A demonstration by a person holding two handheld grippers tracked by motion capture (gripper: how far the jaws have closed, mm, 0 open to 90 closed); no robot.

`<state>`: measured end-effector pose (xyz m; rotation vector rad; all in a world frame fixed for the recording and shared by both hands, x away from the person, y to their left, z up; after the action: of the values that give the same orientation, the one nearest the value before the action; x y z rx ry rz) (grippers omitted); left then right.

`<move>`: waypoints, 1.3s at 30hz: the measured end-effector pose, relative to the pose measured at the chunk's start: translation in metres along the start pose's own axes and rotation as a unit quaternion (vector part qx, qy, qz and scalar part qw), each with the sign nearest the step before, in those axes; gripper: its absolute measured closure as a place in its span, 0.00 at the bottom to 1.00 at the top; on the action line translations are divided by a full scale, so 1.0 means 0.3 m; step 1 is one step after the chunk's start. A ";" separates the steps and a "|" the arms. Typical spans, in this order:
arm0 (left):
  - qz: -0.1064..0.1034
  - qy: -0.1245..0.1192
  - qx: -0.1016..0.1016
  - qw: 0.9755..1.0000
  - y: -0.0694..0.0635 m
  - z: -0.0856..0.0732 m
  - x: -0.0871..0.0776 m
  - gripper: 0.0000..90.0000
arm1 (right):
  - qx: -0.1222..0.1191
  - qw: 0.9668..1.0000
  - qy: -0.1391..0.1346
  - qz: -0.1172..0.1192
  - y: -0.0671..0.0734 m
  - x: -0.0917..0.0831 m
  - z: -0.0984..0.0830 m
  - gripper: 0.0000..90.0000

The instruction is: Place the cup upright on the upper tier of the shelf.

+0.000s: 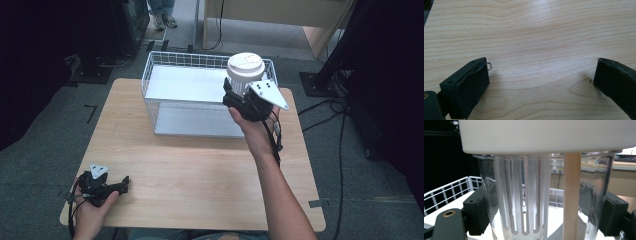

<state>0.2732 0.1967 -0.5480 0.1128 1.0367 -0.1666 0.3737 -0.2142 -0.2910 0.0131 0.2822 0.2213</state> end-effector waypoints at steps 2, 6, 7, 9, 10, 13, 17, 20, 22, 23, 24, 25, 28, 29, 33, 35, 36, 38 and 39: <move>0.000 0.000 0.000 1.000 0.000 0.000 0.000 0.00 | -0.001 1.000 0.000 -0.002 -0.004 0.006 0.002 0.18; 0.000 -0.001 0.000 1.000 0.000 0.000 0.000 0.00 | 0.002 1.000 -0.002 -0.014 -0.030 0.048 0.014 0.18; 0.000 -0.001 0.000 1.000 0.000 0.000 0.000 0.00 | 0.002 1.000 -0.002 -0.014 -0.030 0.048 0.014 0.18; 0.000 -0.001 0.000 1.000 0.000 0.000 0.000 0.00 | 0.004 1.000 -0.002 -0.021 -0.044 0.072 0.017 0.18; 0.000 -0.001 0.000 1.000 0.000 0.000 0.000 0.00 | 0.004 1.000 -0.002 -0.021 -0.044 0.072 0.017 0.18; 0.000 -0.001 0.000 1.000 0.000 0.000 0.000 0.00 | 0.004 1.000 0.000 -0.025 -0.059 0.097 0.016 0.18; 0.000 -0.001 -0.001 1.000 0.000 0.000 0.000 0.00 | 0.010 0.999 0.005 -0.034 -0.081 0.138 0.014 0.18; 0.000 0.000 0.000 1.000 0.000 0.000 0.000 0.00 | 0.013 0.999 0.007 -0.037 -0.093 0.157 0.016 0.18; 0.000 0.000 0.000 1.000 0.000 0.000 0.000 0.00 | 0.012 0.999 0.008 -0.040 -0.096 0.164 0.018 0.18; 0.000 0.000 -0.001 1.000 -0.001 0.000 0.000 0.00 | 0.011 0.999 0.009 -0.042 -0.103 0.179 0.022 0.18; 0.000 0.000 -0.001 1.000 -0.001 0.000 0.000 0.00 | 0.013 0.999 0.010 -0.043 -0.105 0.183 0.024 0.18; 0.000 0.000 -0.001 1.000 -0.001 0.000 0.000 0.00 | 0.013 0.999 0.010 -0.043 -0.105 0.183 0.024 0.18; -0.001 0.001 0.000 1.000 -0.001 -0.001 0.000 0.00 | 0.022 0.999 0.011 -0.045 -0.117 0.206 0.031 0.18; -0.001 0.001 0.000 1.000 -0.001 -0.001 0.000 0.00 | 0.022 0.999 0.011 -0.045 -0.117 0.206 0.031 0.18; -0.001 0.000 -0.001 1.000 -0.001 -0.001 0.000 0.00 | 0.022 0.999 0.011 -0.048 -0.124 0.228 0.035 0.18; -0.001 0.001 0.000 1.000 -0.001 -0.001 0.000 0.00 | 0.024 0.998 0.012 -0.050 -0.128 0.237 0.038 0.18; -0.001 0.001 -0.001 1.000 -0.001 -0.001 0.000 0.00 | 0.021 0.998 0.010 -0.052 -0.131 0.246 0.039 0.18; 0.000 0.001 0.000 1.000 0.000 -0.001 0.000 0.00 | 0.021 0.998 0.009 -0.050 -0.131 0.250 0.041 0.18; -0.001 0.000 -0.001 1.000 -0.001 -0.001 0.000 0.00 | 0.022 0.998 0.010 -0.051 -0.131 0.255 0.042 0.18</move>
<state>0.2730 0.1965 -0.5480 0.1111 1.0378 -0.1672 0.4573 -0.2355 -0.3018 0.0401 0.3059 0.1143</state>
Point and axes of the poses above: each handheld gripper's, and its own axes: x roughly forward along the jaws, z roughly out of its top, y roughly to its left, the point moved 4 cm from there along x, roughly forward along the jaws, and after that the axes turned 13 degrees about y, right-handed, at the moved point
